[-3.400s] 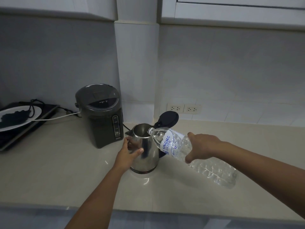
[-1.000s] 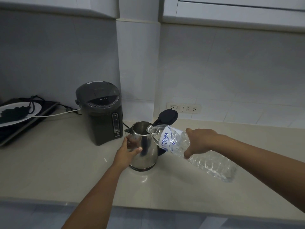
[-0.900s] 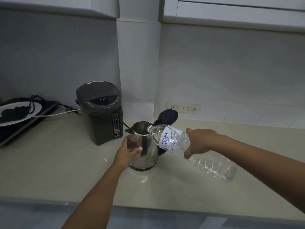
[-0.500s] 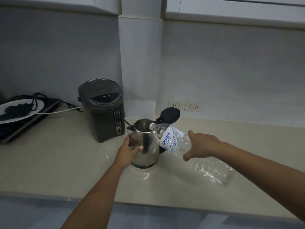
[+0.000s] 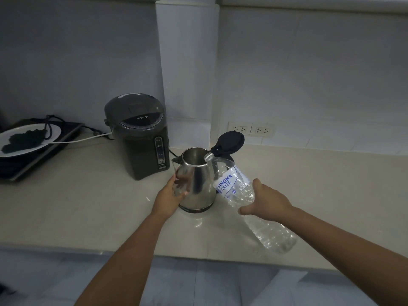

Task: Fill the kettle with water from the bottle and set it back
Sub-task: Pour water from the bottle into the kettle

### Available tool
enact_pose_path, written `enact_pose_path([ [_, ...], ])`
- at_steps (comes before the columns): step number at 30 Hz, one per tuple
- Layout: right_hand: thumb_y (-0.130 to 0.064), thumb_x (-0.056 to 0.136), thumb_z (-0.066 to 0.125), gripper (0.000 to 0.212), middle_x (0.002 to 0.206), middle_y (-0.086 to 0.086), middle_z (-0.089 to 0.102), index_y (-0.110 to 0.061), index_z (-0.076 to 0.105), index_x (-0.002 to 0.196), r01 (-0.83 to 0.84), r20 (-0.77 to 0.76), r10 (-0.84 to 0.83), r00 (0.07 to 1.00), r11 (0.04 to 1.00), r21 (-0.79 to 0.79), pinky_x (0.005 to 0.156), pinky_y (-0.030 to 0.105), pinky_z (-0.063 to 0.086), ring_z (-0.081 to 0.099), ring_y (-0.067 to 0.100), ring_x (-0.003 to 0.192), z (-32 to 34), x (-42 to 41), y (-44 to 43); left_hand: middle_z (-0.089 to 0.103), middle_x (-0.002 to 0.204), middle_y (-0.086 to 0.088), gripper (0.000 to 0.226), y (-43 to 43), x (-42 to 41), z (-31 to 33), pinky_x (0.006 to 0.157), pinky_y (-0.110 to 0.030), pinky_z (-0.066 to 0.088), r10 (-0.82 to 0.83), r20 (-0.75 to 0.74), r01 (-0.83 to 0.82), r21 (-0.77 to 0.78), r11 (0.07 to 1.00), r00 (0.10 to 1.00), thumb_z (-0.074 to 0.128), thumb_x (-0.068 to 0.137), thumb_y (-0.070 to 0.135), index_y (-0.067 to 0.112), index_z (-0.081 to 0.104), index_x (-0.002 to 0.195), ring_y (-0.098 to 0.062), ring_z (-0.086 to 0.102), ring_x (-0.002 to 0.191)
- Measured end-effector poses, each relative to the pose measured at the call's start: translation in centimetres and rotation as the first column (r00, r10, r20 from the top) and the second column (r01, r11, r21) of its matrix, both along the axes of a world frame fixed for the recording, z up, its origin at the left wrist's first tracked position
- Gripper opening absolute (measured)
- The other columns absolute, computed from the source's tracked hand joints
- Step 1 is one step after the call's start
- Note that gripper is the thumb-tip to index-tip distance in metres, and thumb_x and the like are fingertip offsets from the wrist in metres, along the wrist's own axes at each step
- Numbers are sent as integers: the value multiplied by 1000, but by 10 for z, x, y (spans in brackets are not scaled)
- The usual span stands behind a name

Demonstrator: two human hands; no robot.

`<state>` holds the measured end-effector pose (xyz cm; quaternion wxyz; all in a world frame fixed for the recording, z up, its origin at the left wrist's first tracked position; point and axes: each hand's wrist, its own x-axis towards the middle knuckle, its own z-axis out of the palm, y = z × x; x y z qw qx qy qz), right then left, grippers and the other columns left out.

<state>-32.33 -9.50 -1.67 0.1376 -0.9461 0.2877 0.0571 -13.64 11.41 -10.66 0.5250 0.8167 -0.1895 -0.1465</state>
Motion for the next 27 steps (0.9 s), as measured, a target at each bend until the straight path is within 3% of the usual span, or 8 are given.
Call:
enact_pose_path([
  [5, -58, 64, 73, 66, 89, -5, 49, -21, 31, 98, 49, 104, -56, 993, 997, 62, 52, 31, 35, 54, 19, 73, -25, -5, 9, 48, 144, -4, 72, 10, -2, -6, 95, -23, 36, -68, 120, 35, 252, 967, 990, 69, 86, 17, 19, 33, 149, -24, 47, 130],
  [9, -58, 62, 75, 64, 92, -9, 52, -23, 35, 98, 70, 213, -102, 972, 986, 152, 58, 32, 41, 57, 16, 77, -40, -5, 20, 39, 148, -10, 69, 25, 8, -29, 108, -35, 37, -173, 84, 87, 608, 789, 981, 67, 87, 30, 16, 36, 147, -28, 39, 134],
  [12, -57, 61, 77, 63, 91, -12, 55, -24, 38, 97, 54, 276, -116, 954, 973, 223, 61, 32, 45, 58, 11, 77, -47, -2, 31, 39, 143, -11, 61, 32, 11, -40, 105, -40, 42, -220, 23, 133, 733, 667, 975, 62, 88, 34, 19, 43, 144, -29, 39, 132],
  [15, -55, 60, 79, 62, 91, -15, 55, -25, 39, 96, 32, 314, -123, 941, 959, 282, 65, 31, 47, 58, 8, 78, -50, 3, 45, 36, 143, -10, 50, 36, 13, -49, 104, -38, 42, -249, 40, 124, 783, 609, 968, 56, 91, 28, 21, 47, 141, -27, 38, 133],
  [19, -56, 60, 80, 62, 91, -18, 52, -27, 39, 97, -9, 345, -107, 933, 948, 318, 65, 29, 44, 57, 9, 81, -51, 14, 63, 43, 136, -10, 45, 43, 16, -58, 101, -36, 44, -275, 78, 108, 794, 599, 958, 49, 93, 15, 22, 50, 137, -26, 45, 126],
  [25, -53, 60, 82, 66, 97, -17, 53, -27, 41, 105, -51, 377, -104, 920, 924, 379, 74, 31, 48, 58, 11, 88, -52, 37, 86, 53, 125, -12, 37, 56, 23, -56, 94, -29, 44, -267, 125, 103, 707, 700, 956, 52, 89, 11, 15, 62, 124, -28, 54, 118],
  [27, -51, 60, 83, 66, 94, -17, 53, -26, 41, 105, -63, 390, -111, 914, 911, 407, 69, 26, 46, 57, 9, 86, -52, 45, 94, 57, 119, -14, 33, 60, 31, -44, 92, -29, 44, -230, 168, 68, 648, 759, 959, 56, 87, 11, 12, 65, 118, -29, 56, 114],
])
